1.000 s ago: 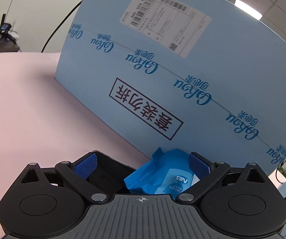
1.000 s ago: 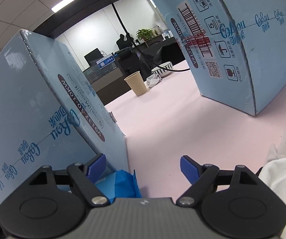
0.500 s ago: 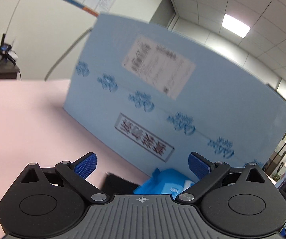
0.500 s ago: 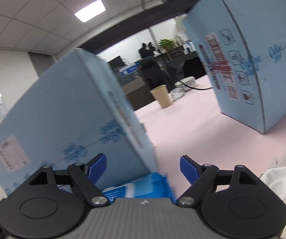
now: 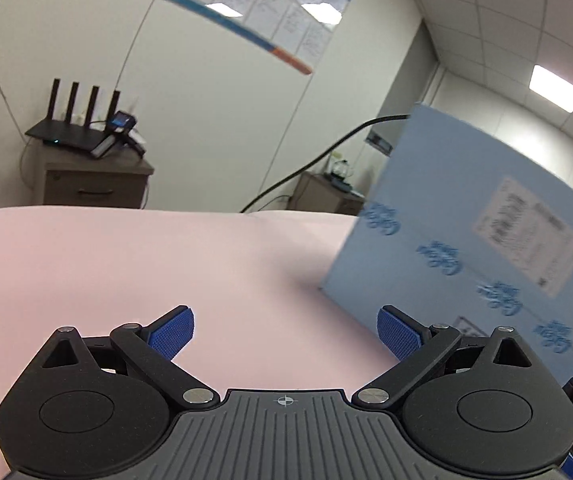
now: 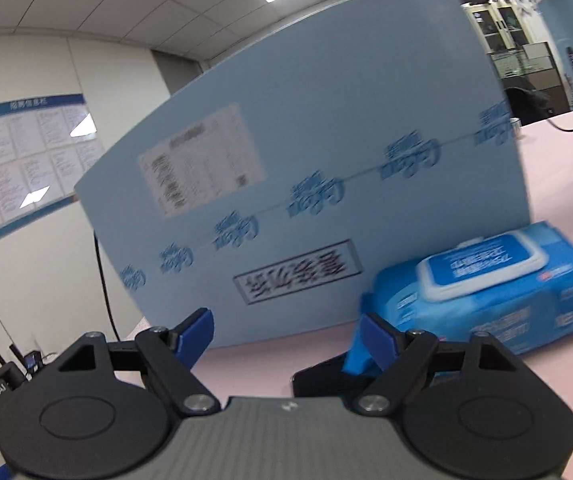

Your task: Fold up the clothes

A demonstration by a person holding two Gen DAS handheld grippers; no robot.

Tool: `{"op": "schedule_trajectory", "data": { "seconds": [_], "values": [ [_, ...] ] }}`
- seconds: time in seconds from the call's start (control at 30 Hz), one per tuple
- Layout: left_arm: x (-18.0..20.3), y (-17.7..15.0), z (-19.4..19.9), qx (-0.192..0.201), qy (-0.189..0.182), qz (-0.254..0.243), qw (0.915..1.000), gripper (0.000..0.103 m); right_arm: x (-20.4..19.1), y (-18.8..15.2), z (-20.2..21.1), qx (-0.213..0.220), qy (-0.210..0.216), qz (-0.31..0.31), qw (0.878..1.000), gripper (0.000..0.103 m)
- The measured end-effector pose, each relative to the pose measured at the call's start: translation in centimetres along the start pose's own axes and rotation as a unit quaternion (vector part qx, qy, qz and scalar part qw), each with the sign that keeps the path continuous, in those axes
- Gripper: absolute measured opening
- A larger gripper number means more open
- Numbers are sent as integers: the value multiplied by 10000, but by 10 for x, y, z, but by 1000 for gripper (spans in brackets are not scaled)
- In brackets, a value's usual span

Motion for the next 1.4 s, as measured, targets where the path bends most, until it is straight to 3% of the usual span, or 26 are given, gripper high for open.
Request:
{"op": "schedule_trajectory", "data": {
  "seconds": [0.3, 0.43, 0.53, 0.57, 0.7, 0.77, 0.8, 0.83, 0.97, 1.03, 1.17, 1.2, 1.3, 1.4],
  "values": [
    [-7, 4, -27, 91, 107, -88, 9999, 100, -16, -4, -26, -76, 205, 2, 9998, 82],
    [-16, 18, 6, 448, 179, -245, 9985, 100, 1, 26, -1, -127, 225, -233, 9994, 81],
    [-13, 30, 50, 241, -389, -217, 9987, 100, 17, 76, 46, -124, 398, -225, 9989, 84],
    [-10, 34, 64, 149, -595, -219, 9979, 100, 30, 103, 76, -335, 691, -426, 9961, 84],
    [23, 37, 133, -61, -1506, -519, 9872, 100, 65, 170, 161, -655, 1044, -403, 9916, 90],
    [51, 24, 174, -467, -2324, -615, 9695, 102, 87, 199, 210, -657, 1150, -229, 9909, 95],
    [59, 18, 184, -582, -2554, -655, 9629, 103, 97, 209, 230, -648, 1148, -132, 9912, 97],
    [77, 5, 203, -792, -2970, -783, 9484, 103, 108, 218, 249, -639, 1144, -33, 9914, 98],
    [136, -41, 234, -1366, -3738, -1134, 9104, 103, 173, 243, 315, -550, 655, 316, 9958, 98],
    [167, -65, 233, -1673, -3862, -1270, 8982, 103, 210, 249, 337, -546, 320, 353, 9974, 98],
    [217, -116, 208, -2709, -3827, -1120, 8761, 103, 283, 247, 346, -926, -16, 446, 9947, 98],
    [222, -125, 207, -2858, -3759, -1085, 8748, 103, 300, 243, 342, -1043, -156, 654, 9923, 98],
    [241, -148, 212, -2897, -3862, -1296, 8661, 103, 332, 228, 310, -1358, -422, 1144, 9832, 97],
    [256, -160, 214, -2843, -3829, -1621, 8639, 103, 357, 211, 257, -1866, -215, 718, 9796, 94]
  ]
}}
Point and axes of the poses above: each gripper's, at about its wrist camera, not at the fingertips, and z roughly against the way its jaws point, x to its right, y to its top, the point moved 3 cm from there along -z, roughly the way its jaws point, and after that the axes turned 9 degrees about x, right-handed, at the moved point
